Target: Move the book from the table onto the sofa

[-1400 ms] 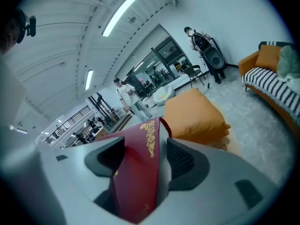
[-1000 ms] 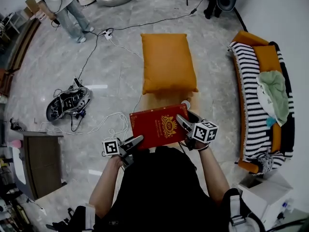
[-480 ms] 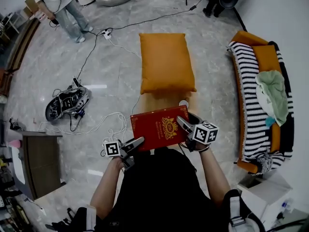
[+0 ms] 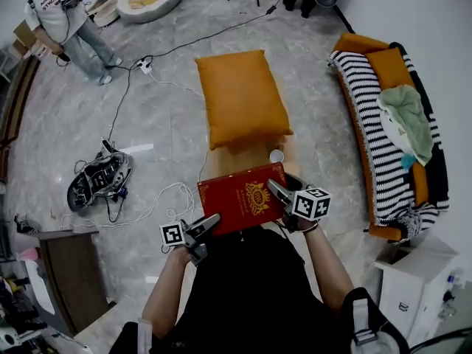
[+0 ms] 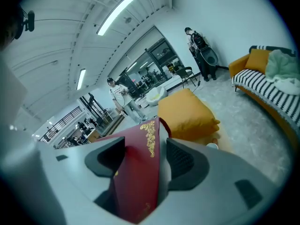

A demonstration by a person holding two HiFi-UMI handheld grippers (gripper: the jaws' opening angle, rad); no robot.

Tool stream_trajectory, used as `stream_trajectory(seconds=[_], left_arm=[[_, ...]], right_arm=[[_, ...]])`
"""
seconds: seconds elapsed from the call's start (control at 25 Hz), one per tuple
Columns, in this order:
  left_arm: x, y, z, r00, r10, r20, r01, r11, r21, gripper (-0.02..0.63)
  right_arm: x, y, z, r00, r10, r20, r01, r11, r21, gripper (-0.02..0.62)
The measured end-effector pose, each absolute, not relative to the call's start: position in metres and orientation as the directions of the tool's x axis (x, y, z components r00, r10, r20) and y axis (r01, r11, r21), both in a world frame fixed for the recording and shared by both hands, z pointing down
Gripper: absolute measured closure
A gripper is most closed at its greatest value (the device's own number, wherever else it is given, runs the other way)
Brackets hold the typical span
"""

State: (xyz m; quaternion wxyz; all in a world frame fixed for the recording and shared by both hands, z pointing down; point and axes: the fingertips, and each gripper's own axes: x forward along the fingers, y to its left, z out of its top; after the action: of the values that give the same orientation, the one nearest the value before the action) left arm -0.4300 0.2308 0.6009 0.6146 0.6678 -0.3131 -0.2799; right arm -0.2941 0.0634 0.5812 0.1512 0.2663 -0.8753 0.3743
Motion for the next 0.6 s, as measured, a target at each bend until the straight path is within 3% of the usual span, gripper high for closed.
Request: stream_trajectory(seconds=[0.32, 0.6], left_arm=[[-0.445, 0.235, 0.598, 0.742, -0.669, -0.034, -0.031, -0.085, 0.996, 0.362], [-0.417, 0.225, 0.601, 0.849, -0.527, -0.047, 0.001, -0.087, 0.996, 0.362]], right_arm=[[-0.29, 0.085, 0.572, -0.761, -0.451, 0.467, -0.649, 0.514, -0.561, 0.313], [-0.237, 0.109, 0.575, -0.669, -0.562, 0.486, -0.734, 0.397, -0.551, 0.314]])
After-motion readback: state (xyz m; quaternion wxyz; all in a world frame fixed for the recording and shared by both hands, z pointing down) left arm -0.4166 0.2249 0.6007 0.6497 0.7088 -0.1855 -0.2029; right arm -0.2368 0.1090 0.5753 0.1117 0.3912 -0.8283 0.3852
